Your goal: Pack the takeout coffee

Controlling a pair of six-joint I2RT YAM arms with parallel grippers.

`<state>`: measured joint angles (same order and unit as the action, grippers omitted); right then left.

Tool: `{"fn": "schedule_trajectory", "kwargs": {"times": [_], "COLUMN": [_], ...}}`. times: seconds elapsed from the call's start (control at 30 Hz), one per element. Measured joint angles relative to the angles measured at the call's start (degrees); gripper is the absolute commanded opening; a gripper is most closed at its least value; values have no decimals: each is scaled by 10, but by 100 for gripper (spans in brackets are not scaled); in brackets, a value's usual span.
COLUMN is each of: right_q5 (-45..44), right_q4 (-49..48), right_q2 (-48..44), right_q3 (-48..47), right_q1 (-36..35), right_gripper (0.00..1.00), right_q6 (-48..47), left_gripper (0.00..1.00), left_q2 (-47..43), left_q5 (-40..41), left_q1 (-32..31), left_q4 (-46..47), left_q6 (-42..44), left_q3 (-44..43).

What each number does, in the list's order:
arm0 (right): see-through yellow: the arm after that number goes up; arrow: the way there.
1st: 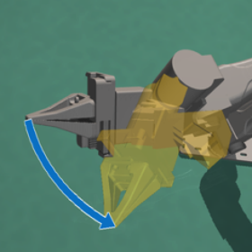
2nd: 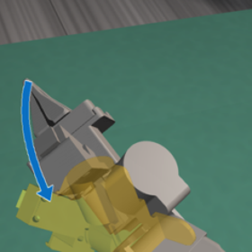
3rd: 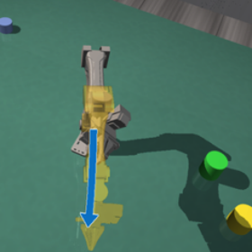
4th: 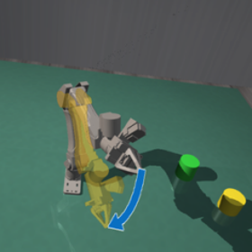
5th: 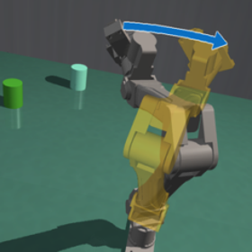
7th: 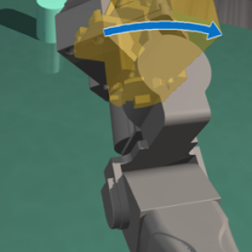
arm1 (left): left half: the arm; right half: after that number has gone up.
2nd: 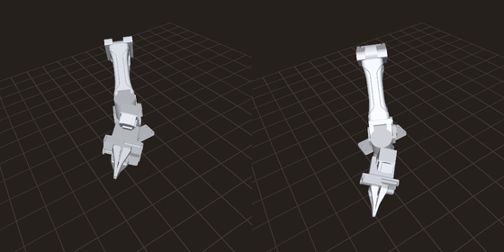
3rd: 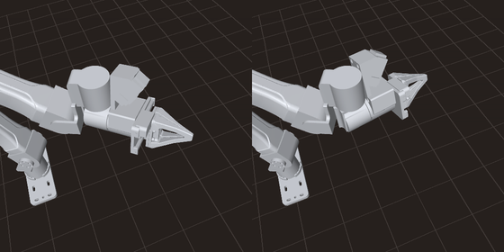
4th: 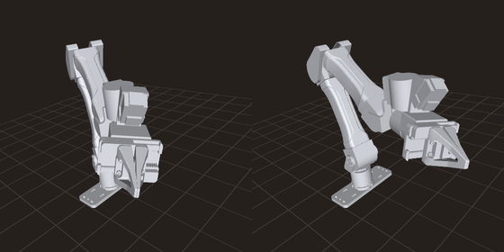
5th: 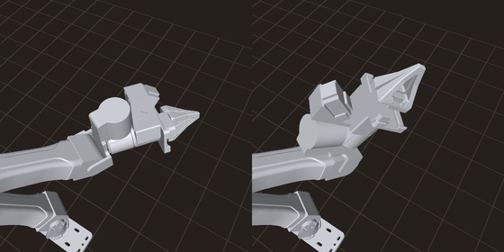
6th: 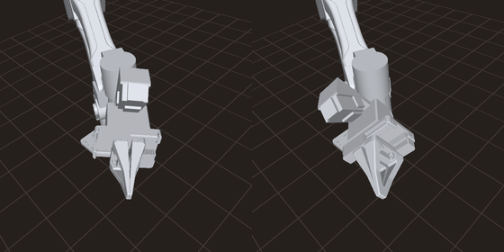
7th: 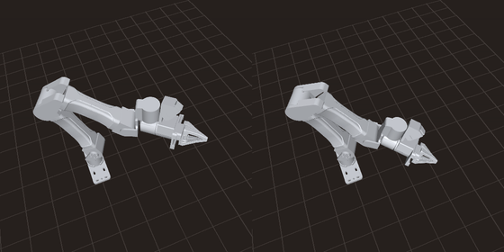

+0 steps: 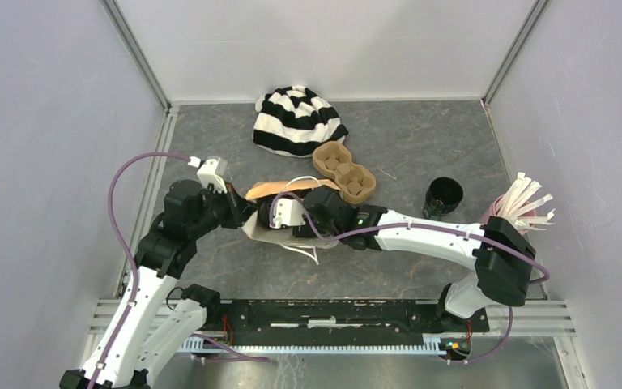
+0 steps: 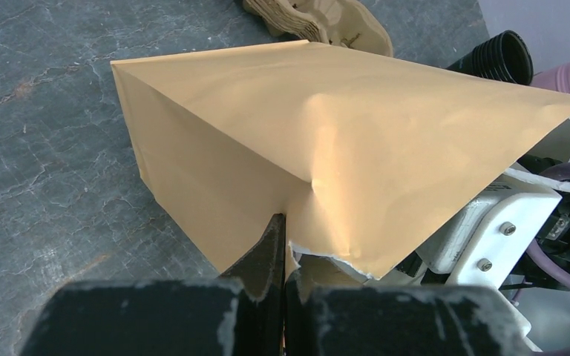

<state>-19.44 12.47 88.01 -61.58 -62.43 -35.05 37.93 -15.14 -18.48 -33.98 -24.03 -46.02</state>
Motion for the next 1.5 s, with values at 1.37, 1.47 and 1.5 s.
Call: {"fn": "schedule_trajectory", "kwargs": {"times": [1.37, 1.47, 1.5], "right_q5": [-86, -90, -89], "right_q4": [167, 149, 141], "right_q2": [54, 46, 43], "right_q3": [-141, -123, -116], "right_q1": [-31, -31, -31], "right_gripper": [48, 47, 47], "right_q6": [-27, -34, -36], "left_gripper": [2, 2, 2], "left_q2": [62, 62, 62], "left_q5": [31, 31, 30], "left_q1": [1, 1, 0], "left_q4": [-37, -37, -37], "left_q6": [-1, -1, -2], "left_q3": [-39, -39, -39]}}
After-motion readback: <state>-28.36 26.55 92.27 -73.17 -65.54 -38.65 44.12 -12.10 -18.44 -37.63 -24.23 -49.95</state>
